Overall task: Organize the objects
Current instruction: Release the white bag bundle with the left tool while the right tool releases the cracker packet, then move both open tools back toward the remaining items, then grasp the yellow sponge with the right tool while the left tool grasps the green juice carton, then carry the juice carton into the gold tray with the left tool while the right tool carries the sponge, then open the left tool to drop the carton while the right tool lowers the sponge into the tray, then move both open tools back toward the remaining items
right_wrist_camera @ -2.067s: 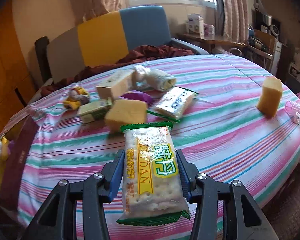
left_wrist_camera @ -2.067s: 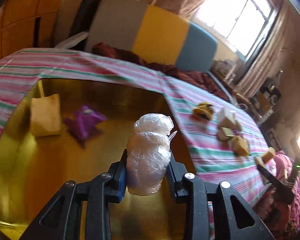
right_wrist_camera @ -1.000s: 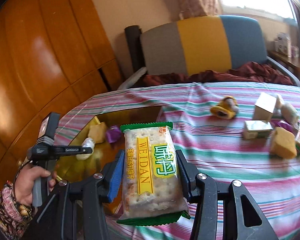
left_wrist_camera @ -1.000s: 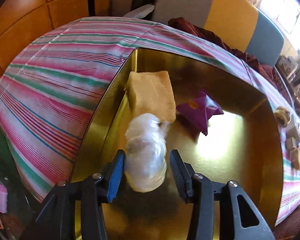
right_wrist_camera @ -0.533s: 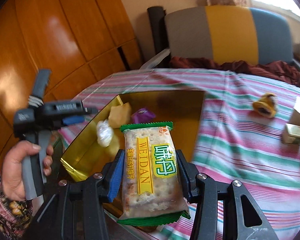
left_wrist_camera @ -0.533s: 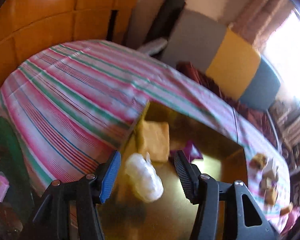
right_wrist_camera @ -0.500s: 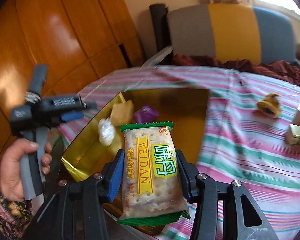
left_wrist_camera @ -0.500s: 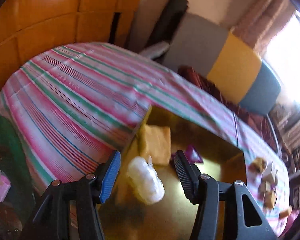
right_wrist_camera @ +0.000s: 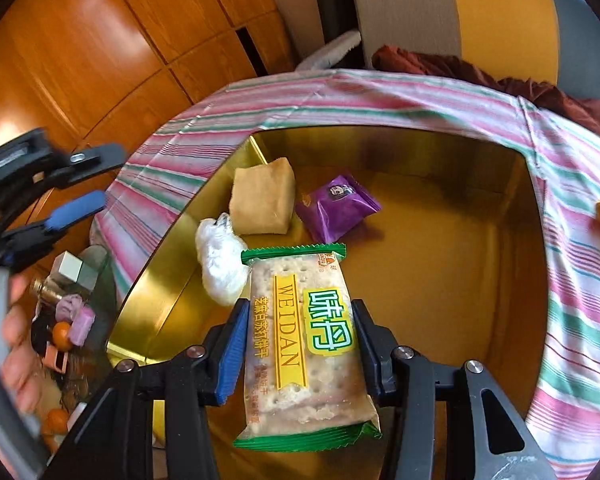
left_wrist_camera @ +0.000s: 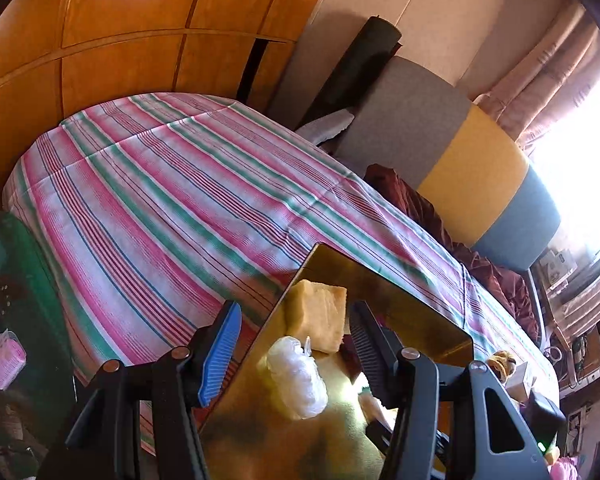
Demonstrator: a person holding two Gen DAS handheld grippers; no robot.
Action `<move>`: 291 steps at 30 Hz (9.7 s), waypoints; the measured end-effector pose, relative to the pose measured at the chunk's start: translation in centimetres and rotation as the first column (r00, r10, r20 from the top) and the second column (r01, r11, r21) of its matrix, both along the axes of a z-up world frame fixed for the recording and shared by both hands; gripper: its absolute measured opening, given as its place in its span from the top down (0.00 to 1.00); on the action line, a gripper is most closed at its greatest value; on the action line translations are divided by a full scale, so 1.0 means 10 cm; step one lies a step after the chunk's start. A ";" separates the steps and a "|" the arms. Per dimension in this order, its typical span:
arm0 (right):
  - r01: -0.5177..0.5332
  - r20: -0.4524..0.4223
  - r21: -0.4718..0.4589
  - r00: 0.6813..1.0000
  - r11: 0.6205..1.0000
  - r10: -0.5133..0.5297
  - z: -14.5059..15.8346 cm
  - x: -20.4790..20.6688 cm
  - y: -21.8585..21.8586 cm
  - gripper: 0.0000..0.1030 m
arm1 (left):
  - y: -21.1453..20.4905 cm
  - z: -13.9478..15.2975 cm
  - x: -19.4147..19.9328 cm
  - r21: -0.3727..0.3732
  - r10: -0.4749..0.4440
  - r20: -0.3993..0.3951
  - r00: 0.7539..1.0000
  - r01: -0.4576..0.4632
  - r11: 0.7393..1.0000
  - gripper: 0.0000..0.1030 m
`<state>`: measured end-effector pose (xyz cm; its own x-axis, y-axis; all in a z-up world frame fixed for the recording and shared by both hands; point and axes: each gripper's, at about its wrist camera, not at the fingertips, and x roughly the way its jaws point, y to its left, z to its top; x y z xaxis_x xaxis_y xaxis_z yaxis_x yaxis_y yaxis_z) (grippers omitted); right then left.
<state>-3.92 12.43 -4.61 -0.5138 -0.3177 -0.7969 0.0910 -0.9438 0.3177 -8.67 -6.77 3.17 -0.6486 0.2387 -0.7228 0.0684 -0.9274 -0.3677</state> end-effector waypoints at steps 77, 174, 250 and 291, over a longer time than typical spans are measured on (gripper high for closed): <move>0.710 -0.136 0.046 0.701 0.703 -0.700 -0.14 1.40 3.60 0.24 | 2.44 -0.45 1.40 -0.087 -0.701 0.013 0.713 0.700 0.709 0.44; 0.634 -0.295 0.196 0.765 0.748 -0.572 -0.35 1.56 3.52 0.42 | 3.53 -0.77 1.59 -0.233 -0.826 -0.119 0.552 0.793 0.563 0.72; 0.043 -0.238 0.196 0.971 0.980 0.005 0.42 0.33 0.64 0.42 | 0.93 -0.68 0.53 -0.079 -0.255 0.035 0.966 0.257 0.963 0.53; 0.148 -0.264 0.186 0.960 0.971 -0.095 0.58 0.12 1.05 0.26 | 1.19 -0.60 0.74 -0.065 -0.342 -0.031 0.939 0.340 0.938 0.53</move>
